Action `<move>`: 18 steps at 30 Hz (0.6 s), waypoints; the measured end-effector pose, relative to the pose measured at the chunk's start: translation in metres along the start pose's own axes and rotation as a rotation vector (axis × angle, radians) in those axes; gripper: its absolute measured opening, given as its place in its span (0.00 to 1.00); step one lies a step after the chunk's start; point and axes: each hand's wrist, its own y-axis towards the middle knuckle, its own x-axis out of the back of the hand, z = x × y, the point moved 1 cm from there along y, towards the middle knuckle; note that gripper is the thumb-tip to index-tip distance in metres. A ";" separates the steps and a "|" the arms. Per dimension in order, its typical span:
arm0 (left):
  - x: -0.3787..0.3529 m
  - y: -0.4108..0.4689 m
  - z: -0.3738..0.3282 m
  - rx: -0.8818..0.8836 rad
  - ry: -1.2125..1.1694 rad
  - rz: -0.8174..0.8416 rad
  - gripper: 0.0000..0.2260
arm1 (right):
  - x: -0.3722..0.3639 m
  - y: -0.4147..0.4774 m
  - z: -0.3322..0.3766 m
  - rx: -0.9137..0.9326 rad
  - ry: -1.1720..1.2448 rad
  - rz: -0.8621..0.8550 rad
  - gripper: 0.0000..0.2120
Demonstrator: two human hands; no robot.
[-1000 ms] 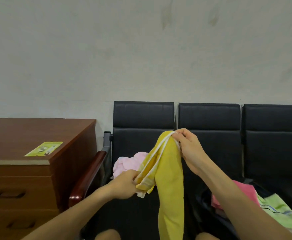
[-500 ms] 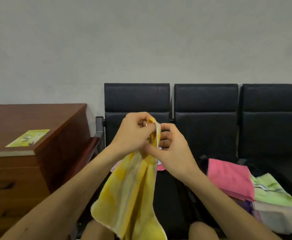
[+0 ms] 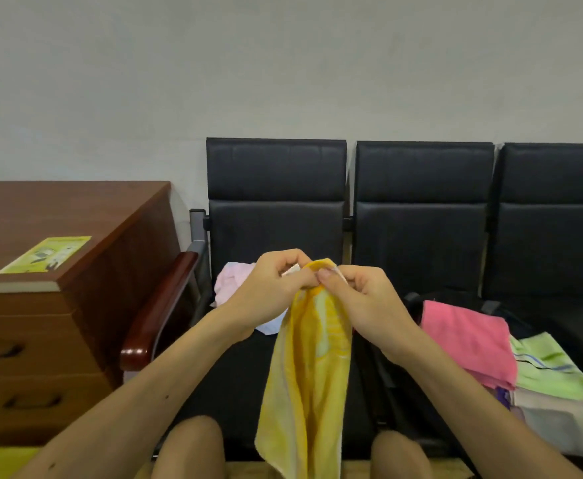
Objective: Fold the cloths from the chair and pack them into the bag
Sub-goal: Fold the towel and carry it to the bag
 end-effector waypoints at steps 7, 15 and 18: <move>-0.014 -0.003 0.028 0.061 -0.041 0.115 0.08 | -0.002 0.008 -0.022 -0.101 -0.094 0.024 0.10; -0.035 -0.017 0.070 0.173 -0.037 0.190 0.17 | -0.005 0.009 -0.013 0.095 -0.092 0.030 0.10; -0.032 -0.026 0.089 0.251 -0.059 0.232 0.15 | 0.000 0.010 -0.008 0.175 -0.082 -0.030 0.09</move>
